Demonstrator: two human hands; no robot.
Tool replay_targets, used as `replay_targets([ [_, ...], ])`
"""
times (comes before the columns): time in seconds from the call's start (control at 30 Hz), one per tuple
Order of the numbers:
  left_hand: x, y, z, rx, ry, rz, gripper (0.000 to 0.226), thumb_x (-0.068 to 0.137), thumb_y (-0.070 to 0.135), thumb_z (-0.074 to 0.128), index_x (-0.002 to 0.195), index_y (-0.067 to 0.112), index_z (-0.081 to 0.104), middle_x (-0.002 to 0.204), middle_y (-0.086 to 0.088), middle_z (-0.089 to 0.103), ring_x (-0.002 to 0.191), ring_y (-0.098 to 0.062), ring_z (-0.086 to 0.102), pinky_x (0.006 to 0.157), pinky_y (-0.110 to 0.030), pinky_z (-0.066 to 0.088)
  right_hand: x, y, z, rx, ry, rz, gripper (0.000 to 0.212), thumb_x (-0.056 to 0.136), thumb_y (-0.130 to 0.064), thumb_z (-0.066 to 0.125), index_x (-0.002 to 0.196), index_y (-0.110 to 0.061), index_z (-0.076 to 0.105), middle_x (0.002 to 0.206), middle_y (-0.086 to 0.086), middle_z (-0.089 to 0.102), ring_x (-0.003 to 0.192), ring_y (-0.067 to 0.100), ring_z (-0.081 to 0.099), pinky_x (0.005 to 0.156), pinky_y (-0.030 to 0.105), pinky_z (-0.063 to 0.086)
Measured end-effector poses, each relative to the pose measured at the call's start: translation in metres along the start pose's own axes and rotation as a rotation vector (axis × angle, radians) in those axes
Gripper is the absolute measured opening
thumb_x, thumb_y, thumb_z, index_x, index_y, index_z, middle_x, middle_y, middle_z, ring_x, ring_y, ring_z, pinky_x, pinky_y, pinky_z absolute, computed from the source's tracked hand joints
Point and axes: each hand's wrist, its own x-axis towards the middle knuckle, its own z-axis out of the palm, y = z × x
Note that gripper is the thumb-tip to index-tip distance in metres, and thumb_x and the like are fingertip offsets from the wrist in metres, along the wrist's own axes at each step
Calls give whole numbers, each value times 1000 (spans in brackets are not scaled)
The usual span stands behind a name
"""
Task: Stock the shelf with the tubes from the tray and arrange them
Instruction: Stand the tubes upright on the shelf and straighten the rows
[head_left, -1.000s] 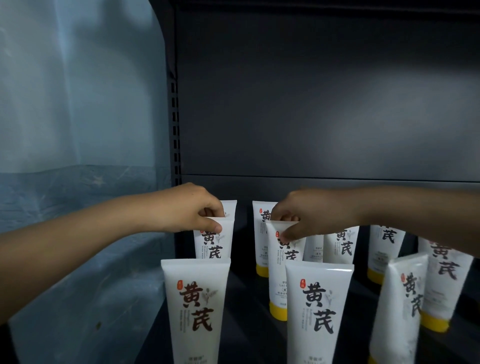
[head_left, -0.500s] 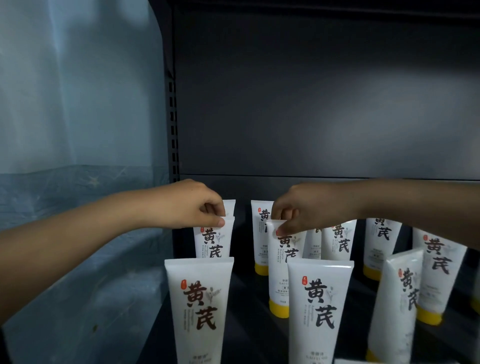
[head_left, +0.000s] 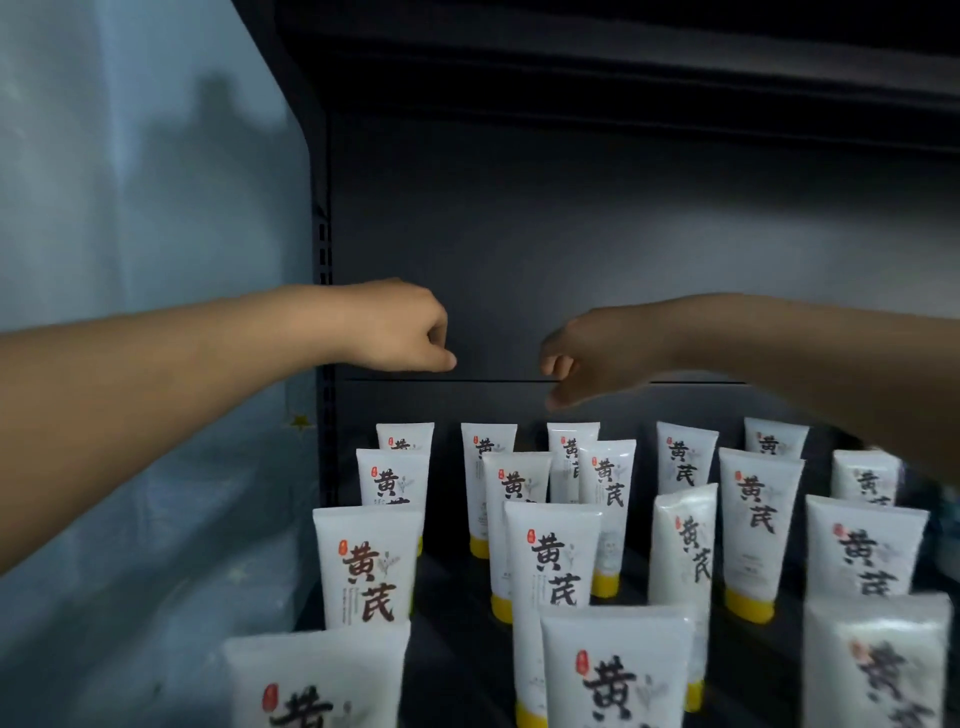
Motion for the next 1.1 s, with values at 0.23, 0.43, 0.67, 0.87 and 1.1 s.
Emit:
replay_targets([
  [0.23,-28,62,-40,-1,13,-47,40,92,40,47,105,8,66,111,-7,66,106,-23,58,88,-32,47,-60,17,-19,-54,110,73,46,90,-41,54,124,-9,57,126,7,60,114,27,55,99,37,45],
  [0.43,-64,127,-69,-34,86,-150,33,91,39,51,106,13,64,115,-3,62,109,-21,54,84,-26,40,-138,38,-19,-55,180,64,48,88,-44,54,120,-8,59,121,8,62,110,30,57,97,41,47],
  [0.67,-97,203,-84,-119,105,-202,32,92,37,51,105,12,65,111,-2,64,103,-19,53,80,-25,37,-224,61,-7,3,222,22,46,90,-44,51,114,-5,60,116,10,63,105,31,59,92,42,50],
  [0.87,-113,248,-77,-133,75,-181,29,92,35,51,102,12,66,109,-1,65,104,-18,57,89,-31,47,-258,80,14,68,176,8,41,91,-38,51,113,-4,58,113,12,63,103,31,60,89,43,51],
  [1.1,-96,255,-56,-114,8,-191,30,92,32,50,106,9,65,109,-3,64,102,-19,58,90,-36,50,-239,101,41,95,145,36,38,92,-35,50,113,-4,57,113,12,62,103,30,60,87,40,51],
])
